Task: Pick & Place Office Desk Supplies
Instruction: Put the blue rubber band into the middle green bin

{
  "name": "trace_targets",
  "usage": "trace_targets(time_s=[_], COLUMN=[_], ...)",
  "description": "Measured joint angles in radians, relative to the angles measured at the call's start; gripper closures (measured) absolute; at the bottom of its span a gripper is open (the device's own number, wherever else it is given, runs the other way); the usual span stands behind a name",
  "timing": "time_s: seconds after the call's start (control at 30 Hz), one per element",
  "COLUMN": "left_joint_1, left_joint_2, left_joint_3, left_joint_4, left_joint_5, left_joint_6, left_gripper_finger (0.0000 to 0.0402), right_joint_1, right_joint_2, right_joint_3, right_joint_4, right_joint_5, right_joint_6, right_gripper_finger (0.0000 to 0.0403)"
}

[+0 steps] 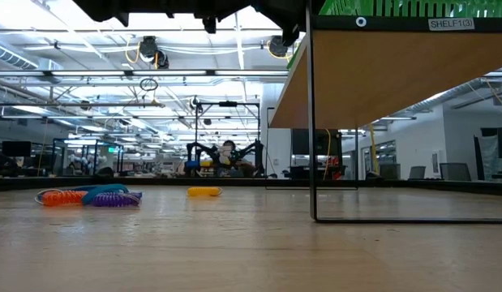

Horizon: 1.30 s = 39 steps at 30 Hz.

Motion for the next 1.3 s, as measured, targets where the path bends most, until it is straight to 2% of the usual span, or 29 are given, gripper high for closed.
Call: trace_targets(time_s=[0.1, 0.17, 0.33, 0.47, 0.6, 0.9, 1.17, 1.3], left_joint_1=[-0.008, -0.019, -0.043, -0.063, -0.086, -0.106, -0.096, -0.097], left_joint_2=[0.000, 0.000, -0.010, -0.031, -0.050, -0.064, -0.064, -0.064], left_joint_3=[0.000, 0.000, 0.000, -0.002, -0.001, -0.001, -0.001, -0.001], left_joint_4=[-0.002, -0.002, 0.001, -0.013, -0.030, -0.070, -0.189, -0.220], left_joint_5=[-0.075, -0.087, -0.159, -0.166, -0.165, -0.165, -0.249, -0.248], left_joint_6=[-0.028, -0.025, -0.029, -0.008, 0.003, 0.007, -0.015, -0.026], left_gripper_finger=[0.0332, 0.0311, 0.0239, 0.0190, 0.0161, 0.0146, 0.0146, 0.0146], right_joint_1=[0.000, 0.000, -0.005, -0.020, -0.034, -0.049, -0.047, -0.047], right_joint_2=[0.000, 0.000, -0.003, -0.037, -0.101, -0.259, -0.413, -0.479], right_joint_3=[0.000, 0.000, 0.000, 0.000, 0.000, 0.000, 0.000, 0.000], right_joint_4=[-0.005, -0.011, -0.019, -0.072, -0.158, -0.382, -0.661, -0.810], right_joint_5=[0.002, 0.003, 0.004, 0.007, 0.010, 0.011, 0.010, 0.012], right_joint_6=[0.001, -0.002, -0.002, 0.001, 0.001, -0.005, -0.017, -0.016], right_gripper_finger=[0.0398, 0.0401, 0.0401, 0.0401, 0.0402, 0.0402, 0.0402, 0.0402])
